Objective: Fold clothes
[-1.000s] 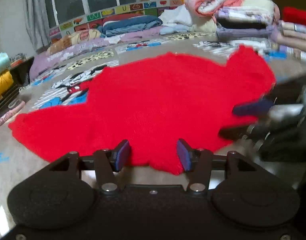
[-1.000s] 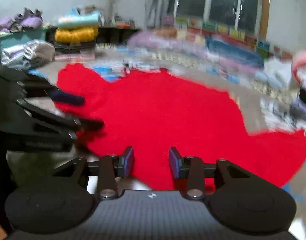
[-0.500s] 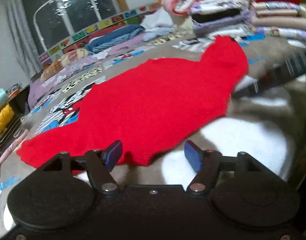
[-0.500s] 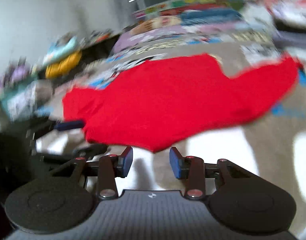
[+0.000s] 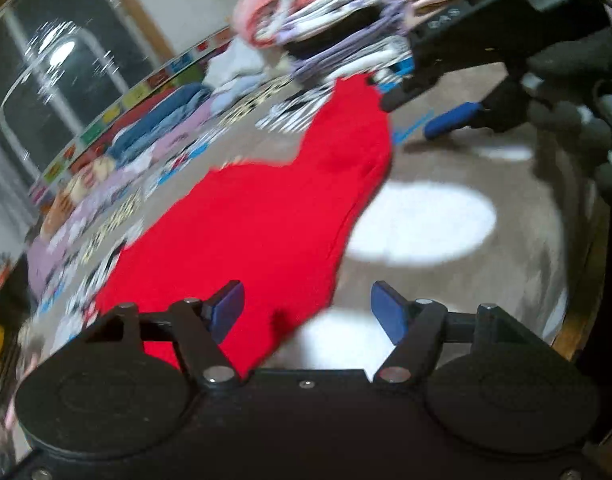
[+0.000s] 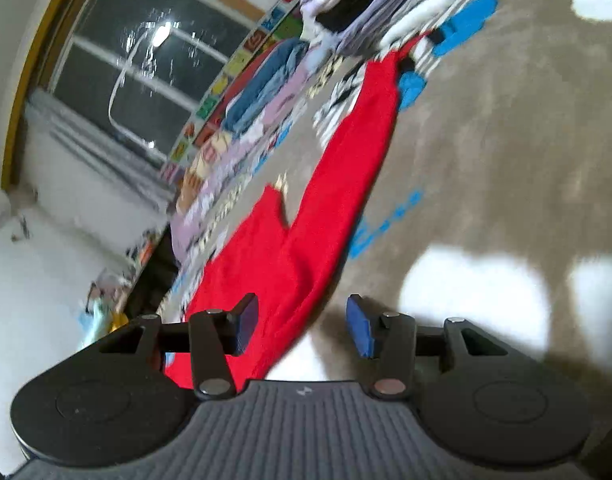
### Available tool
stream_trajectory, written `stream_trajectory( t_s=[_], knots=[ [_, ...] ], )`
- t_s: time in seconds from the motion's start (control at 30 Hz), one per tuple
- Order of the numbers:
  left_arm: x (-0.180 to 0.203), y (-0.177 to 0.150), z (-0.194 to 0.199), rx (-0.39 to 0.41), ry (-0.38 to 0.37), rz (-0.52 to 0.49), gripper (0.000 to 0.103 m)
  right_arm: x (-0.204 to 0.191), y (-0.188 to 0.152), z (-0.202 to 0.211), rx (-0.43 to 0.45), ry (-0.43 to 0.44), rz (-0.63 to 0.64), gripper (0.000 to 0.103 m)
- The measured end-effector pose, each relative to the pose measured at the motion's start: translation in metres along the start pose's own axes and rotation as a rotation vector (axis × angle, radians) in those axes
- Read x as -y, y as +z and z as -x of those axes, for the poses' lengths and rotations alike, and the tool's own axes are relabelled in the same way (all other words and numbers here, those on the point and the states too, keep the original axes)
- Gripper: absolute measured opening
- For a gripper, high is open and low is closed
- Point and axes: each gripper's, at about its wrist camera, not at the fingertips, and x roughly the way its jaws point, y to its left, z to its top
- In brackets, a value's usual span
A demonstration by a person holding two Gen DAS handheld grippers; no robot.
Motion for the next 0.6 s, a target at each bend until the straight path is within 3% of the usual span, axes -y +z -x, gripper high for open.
stream_trajectory(
  t_s=[0.2,0.33,0.6],
  knots=[
    [0.033,0.05,-0.038,0.029,0.009,-0.09,0.069,0.031,0.031,0.025,0.149,-0.021,-0.086,0.05],
    [0.057,0.079,-0.069,0.022,0.027,-0.163,0.058,0.048,0.039,0.034,0.222,-0.055,-0.122,0.05],
    [0.087,0.118,-0.121,-0.015,0.118,-0.286,0.048,0.076,0.06,0.049,0.35,-0.114,-0.18,0.052]
  ],
)
